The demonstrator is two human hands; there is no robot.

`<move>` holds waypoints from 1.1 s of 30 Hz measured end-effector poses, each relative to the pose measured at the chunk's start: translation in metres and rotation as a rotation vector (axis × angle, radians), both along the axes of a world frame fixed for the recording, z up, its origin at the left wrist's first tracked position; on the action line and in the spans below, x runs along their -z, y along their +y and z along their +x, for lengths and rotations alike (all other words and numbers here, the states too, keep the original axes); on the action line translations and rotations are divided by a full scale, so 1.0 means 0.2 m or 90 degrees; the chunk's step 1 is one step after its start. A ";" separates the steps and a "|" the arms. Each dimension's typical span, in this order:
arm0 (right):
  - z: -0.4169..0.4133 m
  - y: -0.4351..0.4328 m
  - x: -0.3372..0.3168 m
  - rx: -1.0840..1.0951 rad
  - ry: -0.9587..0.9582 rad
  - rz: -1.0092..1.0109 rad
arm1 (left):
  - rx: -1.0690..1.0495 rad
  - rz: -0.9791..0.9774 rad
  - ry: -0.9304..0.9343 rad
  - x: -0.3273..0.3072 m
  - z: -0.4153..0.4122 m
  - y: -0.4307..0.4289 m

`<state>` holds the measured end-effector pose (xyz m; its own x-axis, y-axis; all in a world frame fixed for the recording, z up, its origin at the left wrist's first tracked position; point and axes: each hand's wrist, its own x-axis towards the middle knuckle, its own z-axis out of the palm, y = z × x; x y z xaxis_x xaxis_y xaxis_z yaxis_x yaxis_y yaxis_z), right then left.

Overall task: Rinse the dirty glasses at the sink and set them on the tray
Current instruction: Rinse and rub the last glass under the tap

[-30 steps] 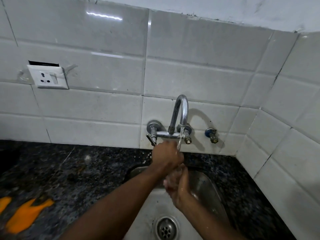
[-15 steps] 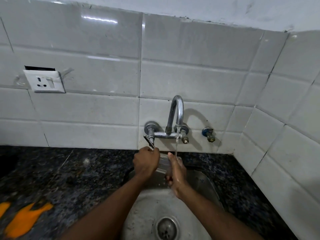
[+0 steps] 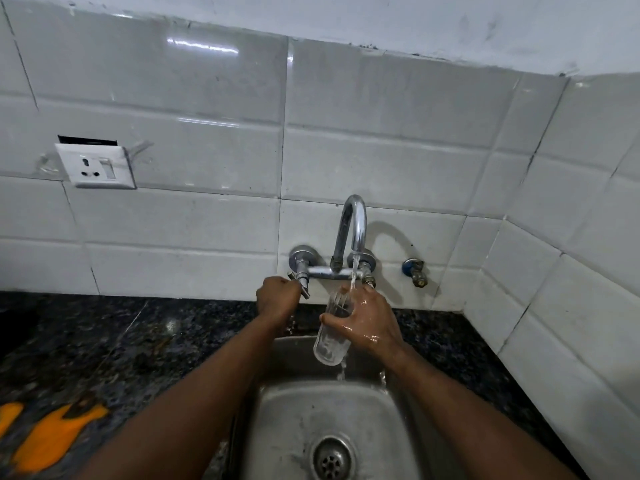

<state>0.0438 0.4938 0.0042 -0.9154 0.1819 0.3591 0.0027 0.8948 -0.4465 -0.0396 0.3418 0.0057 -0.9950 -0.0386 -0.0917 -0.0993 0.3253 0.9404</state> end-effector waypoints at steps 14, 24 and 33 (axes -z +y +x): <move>0.04 0.02 -0.08 -0.011 -0.007 0.052 | -0.004 -0.094 0.054 -0.11 0.03 -0.01; 0.06 0.03 -0.11 -0.008 -0.006 0.064 | -0.030 -0.110 0.071 -0.08 0.01 0.05; 0.05 0.02 -0.10 -0.004 0.007 0.060 | 0.114 -0.273 0.192 -0.11 0.03 0.10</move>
<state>0.0529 0.4976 0.0234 -0.9124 0.1405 0.3843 -0.0079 0.9330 -0.3599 -0.0340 0.3627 0.0278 -0.9692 0.1624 0.1852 0.2461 0.6724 0.6981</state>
